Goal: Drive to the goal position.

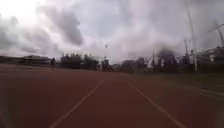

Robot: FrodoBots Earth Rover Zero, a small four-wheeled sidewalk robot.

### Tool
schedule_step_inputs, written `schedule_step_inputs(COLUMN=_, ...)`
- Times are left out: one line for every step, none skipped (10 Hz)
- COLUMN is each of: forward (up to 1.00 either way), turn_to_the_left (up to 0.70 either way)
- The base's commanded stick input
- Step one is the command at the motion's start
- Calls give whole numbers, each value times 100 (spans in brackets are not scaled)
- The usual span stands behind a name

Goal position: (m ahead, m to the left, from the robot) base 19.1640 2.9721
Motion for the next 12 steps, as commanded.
schedule_step_inputs(forward=85, turn_to_the_left=0)
schedule_step_inputs(forward=85, turn_to_the_left=0)
schedule_step_inputs(forward=85, turn_to_the_left=0)
schedule_step_inputs(forward=85, turn_to_the_left=0)
schedule_step_inputs(forward=85, turn_to_the_left=0)
schedule_step_inputs(forward=85, turn_to_the_left=0)
schedule_step_inputs(forward=85, turn_to_the_left=0)
schedule_step_inputs(forward=85, turn_to_the_left=0)
schedule_step_inputs(forward=85, turn_to_the_left=0)
schedule_step_inputs(forward=85, turn_to_the_left=0)
schedule_step_inputs(forward=85, turn_to_the_left=0)
schedule_step_inputs(forward=85, turn_to_the_left=0)
